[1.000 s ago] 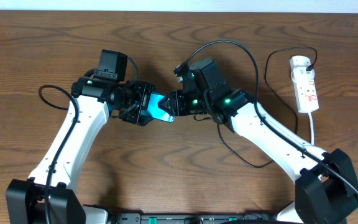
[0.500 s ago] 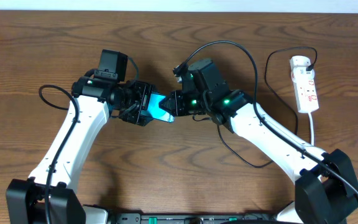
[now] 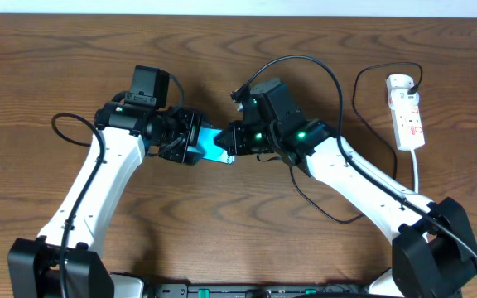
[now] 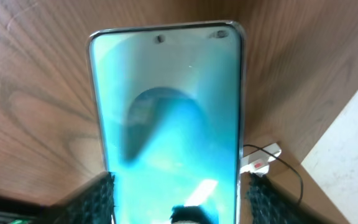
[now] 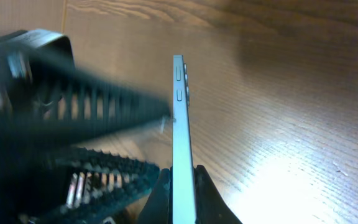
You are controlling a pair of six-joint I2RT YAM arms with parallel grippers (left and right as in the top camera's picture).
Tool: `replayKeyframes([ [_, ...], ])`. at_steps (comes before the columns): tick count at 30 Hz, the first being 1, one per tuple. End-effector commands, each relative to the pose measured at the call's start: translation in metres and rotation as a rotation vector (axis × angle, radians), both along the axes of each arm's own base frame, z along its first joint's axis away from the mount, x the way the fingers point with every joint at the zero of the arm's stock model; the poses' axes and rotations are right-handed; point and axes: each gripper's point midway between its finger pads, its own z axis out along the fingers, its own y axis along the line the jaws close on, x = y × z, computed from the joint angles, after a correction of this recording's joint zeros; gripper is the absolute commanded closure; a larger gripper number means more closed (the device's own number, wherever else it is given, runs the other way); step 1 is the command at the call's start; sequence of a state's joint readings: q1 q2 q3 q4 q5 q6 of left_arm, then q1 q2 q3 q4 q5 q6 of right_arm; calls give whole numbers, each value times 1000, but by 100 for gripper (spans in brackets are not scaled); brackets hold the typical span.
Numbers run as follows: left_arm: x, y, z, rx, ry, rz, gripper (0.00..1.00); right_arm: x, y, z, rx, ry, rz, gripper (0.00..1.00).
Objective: Plug charger to phone and switch on socket
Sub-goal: 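Grasp the phone's bottom edge with the right gripper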
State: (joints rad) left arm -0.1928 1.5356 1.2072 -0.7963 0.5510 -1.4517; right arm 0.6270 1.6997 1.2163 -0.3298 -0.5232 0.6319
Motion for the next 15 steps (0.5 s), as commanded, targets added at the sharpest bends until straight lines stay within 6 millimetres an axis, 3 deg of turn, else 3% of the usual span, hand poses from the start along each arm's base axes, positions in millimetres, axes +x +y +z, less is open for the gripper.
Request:
replayKeyframes([
  [1, 2, -3, 6, -14, -10, -3, 93, 2, 5, 5, 7, -30, 18, 99],
  [15, 8, -4, 9, -11, -58, -31, 93, 2, 4, 4, 0, -30, 13, 99],
])
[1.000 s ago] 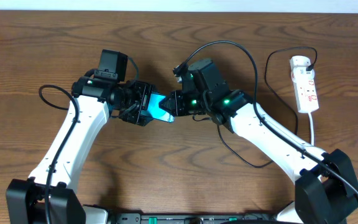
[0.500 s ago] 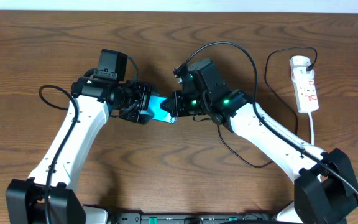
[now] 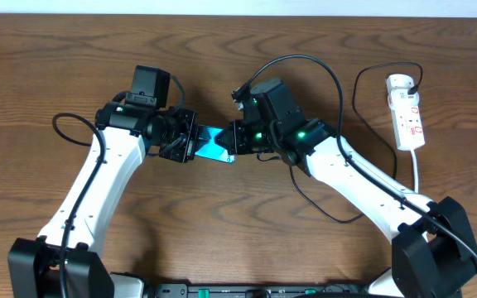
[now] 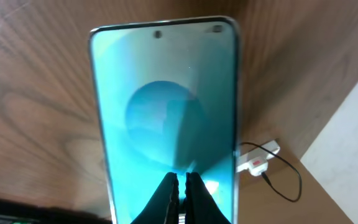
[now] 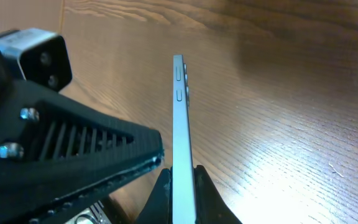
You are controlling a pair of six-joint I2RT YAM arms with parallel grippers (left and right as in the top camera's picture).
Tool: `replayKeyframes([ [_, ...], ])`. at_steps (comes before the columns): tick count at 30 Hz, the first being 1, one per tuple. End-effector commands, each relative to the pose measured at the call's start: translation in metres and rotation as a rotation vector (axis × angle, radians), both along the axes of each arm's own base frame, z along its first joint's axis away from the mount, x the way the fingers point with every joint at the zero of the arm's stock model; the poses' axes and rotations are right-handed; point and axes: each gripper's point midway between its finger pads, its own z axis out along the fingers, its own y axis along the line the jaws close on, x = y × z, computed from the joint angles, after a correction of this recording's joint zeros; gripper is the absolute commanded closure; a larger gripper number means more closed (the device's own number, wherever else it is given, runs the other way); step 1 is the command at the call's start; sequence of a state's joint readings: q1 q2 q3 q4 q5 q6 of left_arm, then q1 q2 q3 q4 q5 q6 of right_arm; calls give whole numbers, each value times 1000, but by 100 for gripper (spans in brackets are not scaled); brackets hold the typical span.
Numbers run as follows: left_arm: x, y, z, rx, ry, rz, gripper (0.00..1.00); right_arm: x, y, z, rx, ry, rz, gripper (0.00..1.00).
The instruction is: Plug charger to phone and switch on socket
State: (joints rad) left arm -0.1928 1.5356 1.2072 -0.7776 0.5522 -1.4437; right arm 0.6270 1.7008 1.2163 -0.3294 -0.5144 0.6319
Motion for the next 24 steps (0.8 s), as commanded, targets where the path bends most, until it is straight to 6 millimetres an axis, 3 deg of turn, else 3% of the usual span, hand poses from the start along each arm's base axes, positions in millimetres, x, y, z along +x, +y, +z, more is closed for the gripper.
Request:
replayKeyframes([
  [1, 5, -3, 7, -7, -42, -27, 92, 1, 4, 5, 5, -27, 18, 99],
  [3, 10, -2, 8, 7, -79, -47, 83, 1, 4, 5, 5, -27, 18, 99],
  [6, 13, 0, 8, 29, -110, -69, 60, 3, 3, 5, 5, -28, 13, 99],
  [11, 16, 8, 8, 38, -129, -75, 44, 13, -8, 5, 5, -27, -19, 99],
  [14, 19, 14, 9, 40, -143, -81, 29, 22, -16, 5, 5, -27, -44, 99],
  [19, 22, 22, 10, 43, -161, -86, 16, 33, -30, 6, 15, -21, -78, 99],
  [24, 26, 26, 13, 34, -213, -134, 13, 41, -41, 11, 60, 16, -102, 99],
])
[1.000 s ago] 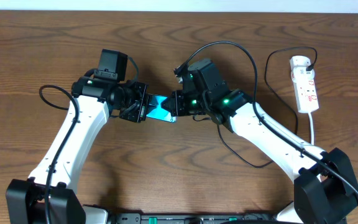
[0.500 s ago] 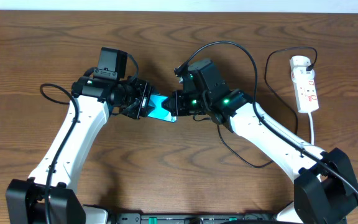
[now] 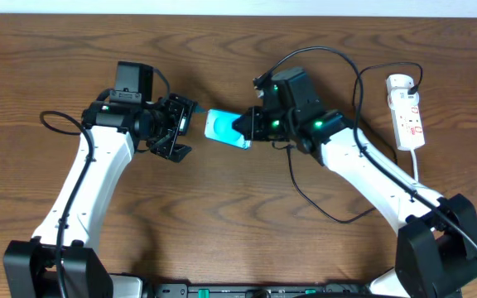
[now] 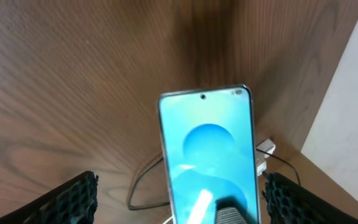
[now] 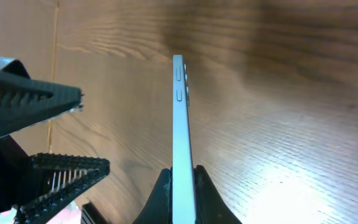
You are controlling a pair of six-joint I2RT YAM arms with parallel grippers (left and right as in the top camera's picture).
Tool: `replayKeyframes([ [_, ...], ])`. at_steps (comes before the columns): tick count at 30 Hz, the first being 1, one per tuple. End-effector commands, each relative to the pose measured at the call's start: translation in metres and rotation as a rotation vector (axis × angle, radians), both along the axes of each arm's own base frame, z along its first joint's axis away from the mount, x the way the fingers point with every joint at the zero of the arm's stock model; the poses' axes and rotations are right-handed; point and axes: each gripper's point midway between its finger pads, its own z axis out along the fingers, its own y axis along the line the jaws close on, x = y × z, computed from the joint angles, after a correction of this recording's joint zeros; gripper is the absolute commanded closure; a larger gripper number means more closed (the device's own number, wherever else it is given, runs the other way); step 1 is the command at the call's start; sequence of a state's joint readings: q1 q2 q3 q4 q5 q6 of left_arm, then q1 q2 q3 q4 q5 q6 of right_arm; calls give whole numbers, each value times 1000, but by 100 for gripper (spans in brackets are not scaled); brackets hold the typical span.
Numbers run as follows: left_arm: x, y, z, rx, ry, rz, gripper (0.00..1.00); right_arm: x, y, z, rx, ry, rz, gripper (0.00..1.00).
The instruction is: Plug charger to phone and switch on socket
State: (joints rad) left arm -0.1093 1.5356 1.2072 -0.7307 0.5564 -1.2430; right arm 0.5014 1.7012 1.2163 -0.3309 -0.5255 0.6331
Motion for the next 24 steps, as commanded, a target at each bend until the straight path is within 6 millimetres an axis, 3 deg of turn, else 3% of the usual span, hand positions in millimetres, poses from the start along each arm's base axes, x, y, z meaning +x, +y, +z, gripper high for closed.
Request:
replayKeyframes([
  [1, 8, 0, 11, -10, -86, -77, 12, 4, 0, 13, 70, 9, 19, 99],
  [16, 26, 5, 40, -123, -292, -203, 7, 27, -11, 53, 290, 24, 0, 99],
  [24, 36, 11, 66, -232, -420, -239, 6, 35, -13, 71, 373, 29, -14, 99],
])
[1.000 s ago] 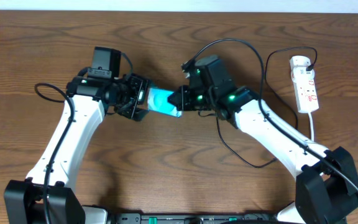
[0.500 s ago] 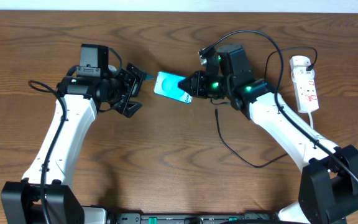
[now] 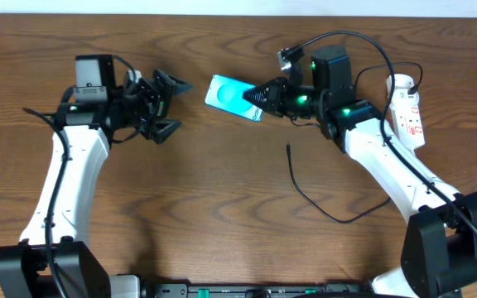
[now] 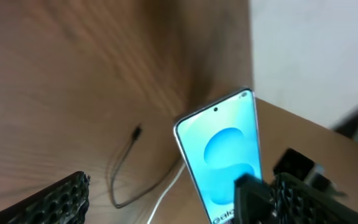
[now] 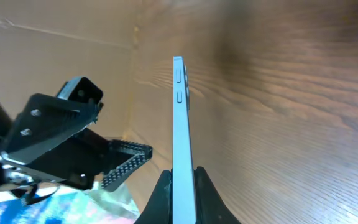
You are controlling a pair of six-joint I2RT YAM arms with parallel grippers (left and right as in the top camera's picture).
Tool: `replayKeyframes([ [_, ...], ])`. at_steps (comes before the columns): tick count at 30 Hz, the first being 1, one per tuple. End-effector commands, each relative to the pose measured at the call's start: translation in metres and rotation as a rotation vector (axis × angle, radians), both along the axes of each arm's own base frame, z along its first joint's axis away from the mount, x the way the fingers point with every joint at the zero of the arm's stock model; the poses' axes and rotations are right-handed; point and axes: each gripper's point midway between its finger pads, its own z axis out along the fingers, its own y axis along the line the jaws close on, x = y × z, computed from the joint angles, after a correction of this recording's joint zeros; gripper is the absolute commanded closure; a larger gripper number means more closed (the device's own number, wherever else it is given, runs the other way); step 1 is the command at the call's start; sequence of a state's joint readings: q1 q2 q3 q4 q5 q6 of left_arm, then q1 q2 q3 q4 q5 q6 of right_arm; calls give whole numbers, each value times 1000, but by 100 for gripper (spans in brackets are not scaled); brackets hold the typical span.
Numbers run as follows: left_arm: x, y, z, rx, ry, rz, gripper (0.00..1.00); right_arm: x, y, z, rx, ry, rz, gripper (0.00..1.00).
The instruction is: Plug charger to phone and switch on socket
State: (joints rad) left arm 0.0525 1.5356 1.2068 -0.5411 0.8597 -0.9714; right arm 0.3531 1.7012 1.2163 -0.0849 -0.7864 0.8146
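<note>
My right gripper [image 3: 261,98] is shut on one end of the phone [image 3: 230,93], which it holds above the table with the cyan screen lit. In the right wrist view the phone [image 5: 179,118] stands edge-on between the closed fingers of that gripper [image 5: 180,186]. My left gripper [image 3: 169,106] is open and empty, a short way left of the phone. The left wrist view faces the phone's screen [image 4: 224,151]. The black charger cable's loose end [image 3: 288,148] lies on the table below the phone. The white socket strip [image 3: 407,112] lies at the far right.
The black cable [image 3: 335,218] loops across the table between the arms and over the right arm to the strip. A white cord [image 3: 416,175] runs from the strip toward the front. The table's far edge [image 3: 238,14] meets a white wall.
The right gripper has carried the phone right and toward the far side. The left gripper, still open, has moved left and farther from the phone.
At first both grippers met at mid-table, the left fingers flanking the phone and the right shut on its end. Then the left fingers were off the phone. Later the arms stood apart with the phone in the right gripper, and now farther apart.
</note>
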Motion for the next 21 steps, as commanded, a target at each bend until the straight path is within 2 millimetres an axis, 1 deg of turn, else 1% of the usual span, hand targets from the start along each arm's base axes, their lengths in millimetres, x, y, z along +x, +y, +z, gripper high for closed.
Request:
replayKeyframes([
  [1, 2, -7, 24, -79, -96, -76, 5, -2, 6, 17, 80, 31, 27, 99],
  [7, 8, -14, 45, -134, -200, -129, 5, 2, 13, 44, 189, 32, 30, 99],
  [10, 9, -16, 50, -149, -220, -140, 5, 3, 16, 59, 247, 40, 35, 99],
  [12, 10, -16, 51, -156, -223, -142, 5, 4, 16, 66, 274, 51, 28, 99],
  [16, 11, -16, 53, -166, -221, -135, 5, 5, 17, 71, 310, 102, 10, 99],
  [18, 14, -18, 61, -188, -250, -144, 5, 5, 17, 72, 320, 120, 4, 99],
  [21, 20, -21, 79, -236, -300, -149, 5, 6, 17, 74, 334, 143, -5, 99],
])
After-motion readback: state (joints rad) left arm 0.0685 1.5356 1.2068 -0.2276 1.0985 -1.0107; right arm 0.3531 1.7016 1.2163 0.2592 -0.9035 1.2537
